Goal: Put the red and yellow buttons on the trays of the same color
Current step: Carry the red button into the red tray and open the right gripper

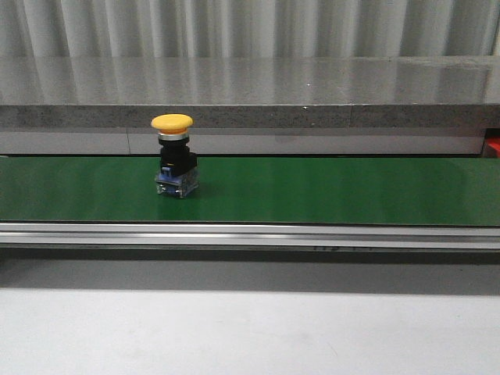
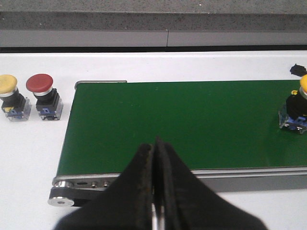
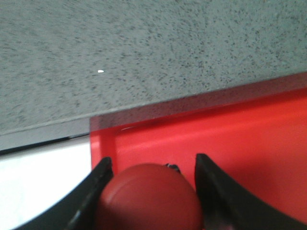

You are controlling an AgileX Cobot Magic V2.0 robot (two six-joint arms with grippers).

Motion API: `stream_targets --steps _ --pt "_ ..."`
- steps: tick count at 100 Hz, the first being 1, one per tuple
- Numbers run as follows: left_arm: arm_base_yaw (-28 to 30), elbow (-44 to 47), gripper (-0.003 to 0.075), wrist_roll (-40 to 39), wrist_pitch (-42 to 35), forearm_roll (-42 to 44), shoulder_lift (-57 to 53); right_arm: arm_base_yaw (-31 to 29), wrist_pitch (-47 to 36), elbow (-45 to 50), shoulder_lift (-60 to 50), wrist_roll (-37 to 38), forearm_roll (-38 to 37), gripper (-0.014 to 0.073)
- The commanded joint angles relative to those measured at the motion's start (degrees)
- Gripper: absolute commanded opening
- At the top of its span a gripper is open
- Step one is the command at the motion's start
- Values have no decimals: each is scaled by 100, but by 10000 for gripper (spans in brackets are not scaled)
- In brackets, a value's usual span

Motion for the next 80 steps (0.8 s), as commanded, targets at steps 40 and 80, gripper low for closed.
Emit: stream_targets --steps 40,80 --pt "-35 -145 -20 -64 -390 -109 18 -72 -394 -1002 1161 11 126 144" --pt "-35 -145 -20 -64 -390 -109 18 -154 -377 -1002 1268 11 126 311"
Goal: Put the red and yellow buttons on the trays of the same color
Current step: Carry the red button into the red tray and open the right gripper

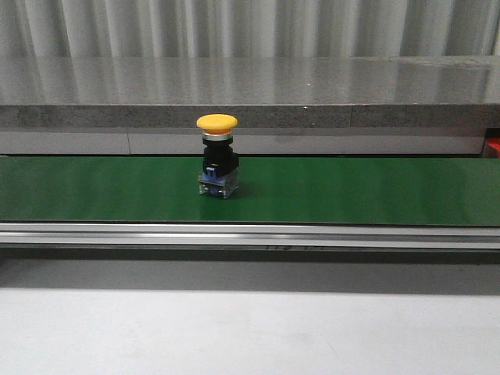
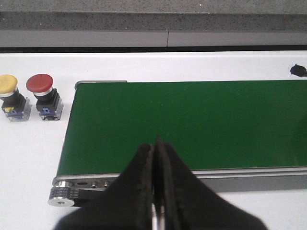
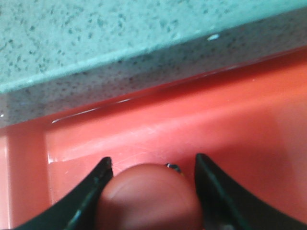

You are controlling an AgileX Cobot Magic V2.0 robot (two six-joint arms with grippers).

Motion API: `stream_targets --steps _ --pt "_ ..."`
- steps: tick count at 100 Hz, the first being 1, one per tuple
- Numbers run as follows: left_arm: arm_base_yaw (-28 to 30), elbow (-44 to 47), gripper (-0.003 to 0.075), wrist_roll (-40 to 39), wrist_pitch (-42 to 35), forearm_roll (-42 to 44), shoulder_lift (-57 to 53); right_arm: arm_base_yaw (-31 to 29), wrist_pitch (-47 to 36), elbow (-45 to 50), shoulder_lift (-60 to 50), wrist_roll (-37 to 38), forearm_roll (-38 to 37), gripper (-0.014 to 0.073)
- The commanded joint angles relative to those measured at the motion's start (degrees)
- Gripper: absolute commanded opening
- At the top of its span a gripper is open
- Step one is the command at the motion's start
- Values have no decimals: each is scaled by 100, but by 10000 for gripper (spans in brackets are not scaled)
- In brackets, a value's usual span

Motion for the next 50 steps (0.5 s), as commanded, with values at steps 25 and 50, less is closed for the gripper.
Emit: stream_targets --steps 25,50 --pt "-35 -145 -20 -64 -390 -109 18 -50 -145 -236 -438 -2 126 640" --pt "-35 -145 -20 -64 -390 -109 18 -82 -154 -256 -1014 -7 126 647"
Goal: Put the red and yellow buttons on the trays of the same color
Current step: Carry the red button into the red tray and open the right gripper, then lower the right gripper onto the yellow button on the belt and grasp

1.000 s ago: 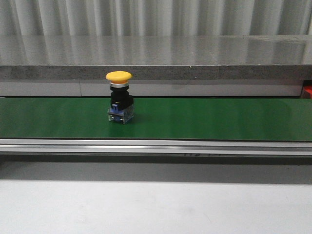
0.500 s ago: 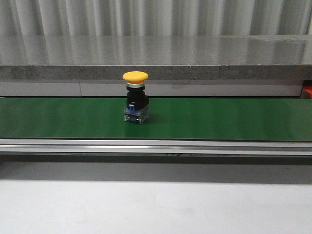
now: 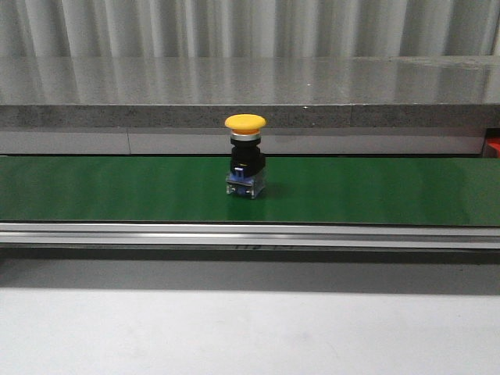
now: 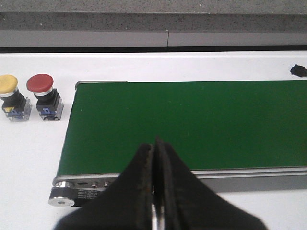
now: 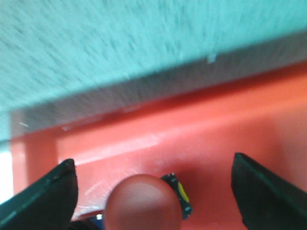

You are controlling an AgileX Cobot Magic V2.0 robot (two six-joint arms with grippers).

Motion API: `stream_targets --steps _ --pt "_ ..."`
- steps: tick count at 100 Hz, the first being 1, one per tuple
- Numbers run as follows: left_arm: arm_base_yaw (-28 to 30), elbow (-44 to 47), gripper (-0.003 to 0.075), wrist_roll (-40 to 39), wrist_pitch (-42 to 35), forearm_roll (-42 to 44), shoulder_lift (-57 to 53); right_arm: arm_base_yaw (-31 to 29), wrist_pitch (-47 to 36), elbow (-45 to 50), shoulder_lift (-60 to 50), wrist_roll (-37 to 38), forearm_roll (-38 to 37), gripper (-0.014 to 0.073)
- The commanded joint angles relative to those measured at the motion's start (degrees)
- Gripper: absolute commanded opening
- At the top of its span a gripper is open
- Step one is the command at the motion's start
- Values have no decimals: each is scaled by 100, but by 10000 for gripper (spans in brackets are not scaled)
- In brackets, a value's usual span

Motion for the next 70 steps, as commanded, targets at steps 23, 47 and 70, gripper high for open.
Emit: stream_targets --steps 23,47,70 --pt "-35 -145 -20 -64 -387 -109 18 -56 315 -184 -1700 -13 126 647" --pt "-35 -145 -20 -64 -387 -109 18 43 874 520 -2770 -69 150 645" --pt "-35 -145 -20 -64 -387 -109 18 509 794 2360 -4103 -413 157 645"
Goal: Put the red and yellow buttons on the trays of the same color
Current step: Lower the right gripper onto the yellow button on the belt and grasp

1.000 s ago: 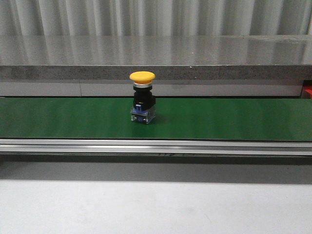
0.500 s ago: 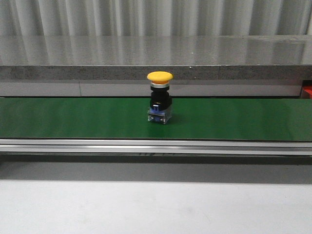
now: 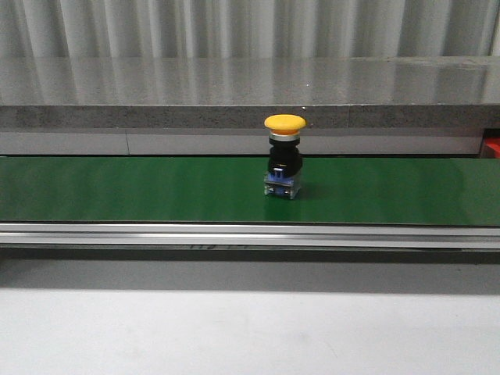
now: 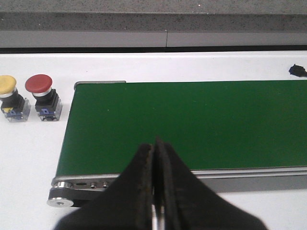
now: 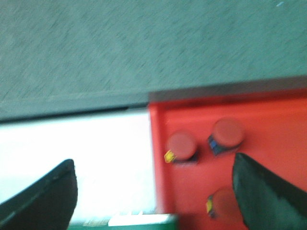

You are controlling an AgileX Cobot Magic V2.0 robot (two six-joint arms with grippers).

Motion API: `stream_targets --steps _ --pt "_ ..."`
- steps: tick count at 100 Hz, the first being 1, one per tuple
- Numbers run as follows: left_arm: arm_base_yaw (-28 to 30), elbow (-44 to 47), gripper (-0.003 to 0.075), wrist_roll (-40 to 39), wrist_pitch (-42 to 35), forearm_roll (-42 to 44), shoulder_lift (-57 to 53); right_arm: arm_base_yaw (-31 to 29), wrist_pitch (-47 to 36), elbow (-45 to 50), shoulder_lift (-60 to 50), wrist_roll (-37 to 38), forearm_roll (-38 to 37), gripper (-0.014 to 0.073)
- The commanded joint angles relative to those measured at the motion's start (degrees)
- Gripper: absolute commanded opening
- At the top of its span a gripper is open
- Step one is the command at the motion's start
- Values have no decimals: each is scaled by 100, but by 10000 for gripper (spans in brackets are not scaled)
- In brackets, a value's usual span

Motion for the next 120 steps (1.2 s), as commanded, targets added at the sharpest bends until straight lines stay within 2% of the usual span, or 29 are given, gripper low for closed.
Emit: stream_targets --steps 1,26,44,52,84,120 --pt "-35 -145 -20 -64 -387 -109 18 214 -243 517 -794 -223 152 645" --pt "-35 -145 -20 -64 -387 -109 18 1112 3 2099 -1921 -387 152 645" --pt "-35 -145 -20 -64 -387 -109 18 1855 805 2321 -1995 -705 152 645" --pt "-35 -145 -20 -64 -387 -109 18 2209 911 2321 -1935 -876 152 645" --pt "-35 -145 -20 -64 -387 -109 18 3355 272 2321 -1318 -897 152 645" --pt "-35 -145 -20 -64 -387 -109 18 3906 -794 2321 -641 -897 152 645"
